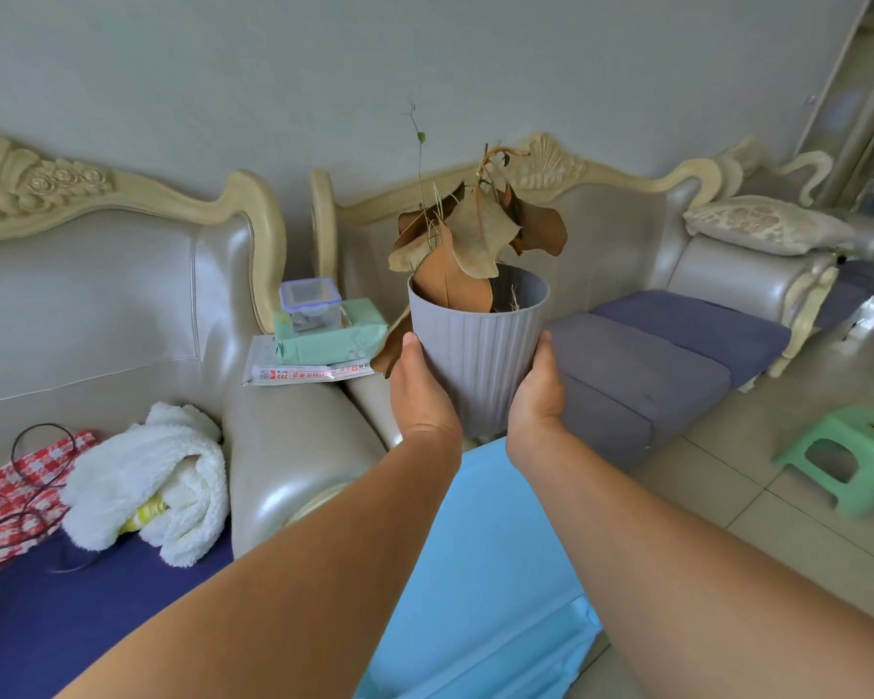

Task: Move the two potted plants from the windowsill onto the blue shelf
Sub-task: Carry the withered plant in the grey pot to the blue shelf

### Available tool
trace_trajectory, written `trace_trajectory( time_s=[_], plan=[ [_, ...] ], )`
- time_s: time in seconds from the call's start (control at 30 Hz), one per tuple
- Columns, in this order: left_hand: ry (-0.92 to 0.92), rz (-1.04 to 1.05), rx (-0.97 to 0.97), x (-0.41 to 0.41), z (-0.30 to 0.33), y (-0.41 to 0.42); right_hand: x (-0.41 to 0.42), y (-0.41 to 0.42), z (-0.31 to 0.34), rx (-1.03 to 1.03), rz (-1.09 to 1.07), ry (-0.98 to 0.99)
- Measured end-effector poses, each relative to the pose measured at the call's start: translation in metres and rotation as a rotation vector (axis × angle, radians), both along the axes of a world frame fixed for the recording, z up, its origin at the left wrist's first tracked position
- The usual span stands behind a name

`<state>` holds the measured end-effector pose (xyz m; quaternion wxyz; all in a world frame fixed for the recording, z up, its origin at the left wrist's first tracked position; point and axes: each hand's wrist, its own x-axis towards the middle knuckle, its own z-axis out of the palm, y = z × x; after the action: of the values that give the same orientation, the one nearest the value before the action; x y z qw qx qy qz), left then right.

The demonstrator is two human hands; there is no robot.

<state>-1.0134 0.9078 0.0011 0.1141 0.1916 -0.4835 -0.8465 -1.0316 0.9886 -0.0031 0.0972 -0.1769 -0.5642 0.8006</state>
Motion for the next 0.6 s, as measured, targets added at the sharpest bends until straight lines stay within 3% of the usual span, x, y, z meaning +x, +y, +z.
trace_trajectory(
  time_s=[0.6],
  plan=[
    [-0.092, -0.079, 0.022, -0.024, -0.148, 0.049, -0.023, 0.053, -0.147, 0.006, -0.007, -0.027]
  ],
)
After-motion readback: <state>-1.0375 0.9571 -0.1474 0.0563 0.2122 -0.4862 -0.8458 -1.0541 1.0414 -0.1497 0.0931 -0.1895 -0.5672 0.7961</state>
